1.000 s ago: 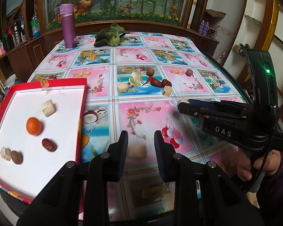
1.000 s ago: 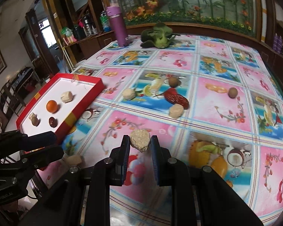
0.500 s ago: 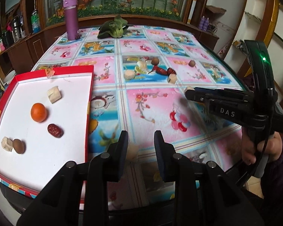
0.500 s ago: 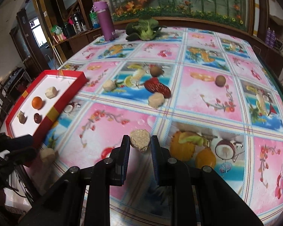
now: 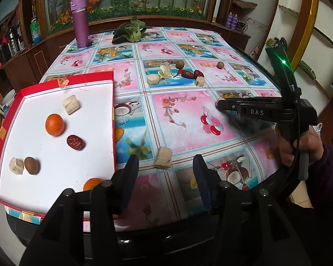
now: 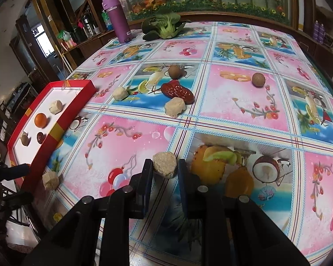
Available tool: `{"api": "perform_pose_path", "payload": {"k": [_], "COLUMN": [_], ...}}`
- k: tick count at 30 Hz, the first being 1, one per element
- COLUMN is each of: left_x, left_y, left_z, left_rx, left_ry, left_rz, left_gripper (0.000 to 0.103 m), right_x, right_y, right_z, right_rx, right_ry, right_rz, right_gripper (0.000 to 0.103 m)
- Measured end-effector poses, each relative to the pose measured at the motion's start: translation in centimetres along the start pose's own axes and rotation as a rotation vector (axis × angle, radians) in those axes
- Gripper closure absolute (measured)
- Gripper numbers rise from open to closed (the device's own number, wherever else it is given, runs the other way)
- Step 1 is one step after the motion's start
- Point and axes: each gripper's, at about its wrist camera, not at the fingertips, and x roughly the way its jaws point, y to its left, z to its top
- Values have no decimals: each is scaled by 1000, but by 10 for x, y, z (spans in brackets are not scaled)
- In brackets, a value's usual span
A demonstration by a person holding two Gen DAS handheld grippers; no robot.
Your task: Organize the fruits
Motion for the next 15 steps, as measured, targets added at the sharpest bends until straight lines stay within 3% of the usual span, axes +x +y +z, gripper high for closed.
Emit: {"api": "perform_pose_path", "payload": {"k": [8, 12, 15], "left_x": [39, 54, 54], "left_y": [-9, -6, -5], "left_z": [7, 4, 4], "left_rx": [12, -7, -15], "left_ry": [79, 124, 115], "left_rz": [73, 71, 70], "left_gripper": [52, 78, 83], "right_x": [1, 1, 1], "right_y": [0, 1, 4], "right_z": [0, 1, 1], "right_rx": [-1, -7, -5], "right_ry": [1, 2, 0], "right_rz": [4, -1, -1], "right_gripper": [82, 82, 82]}}
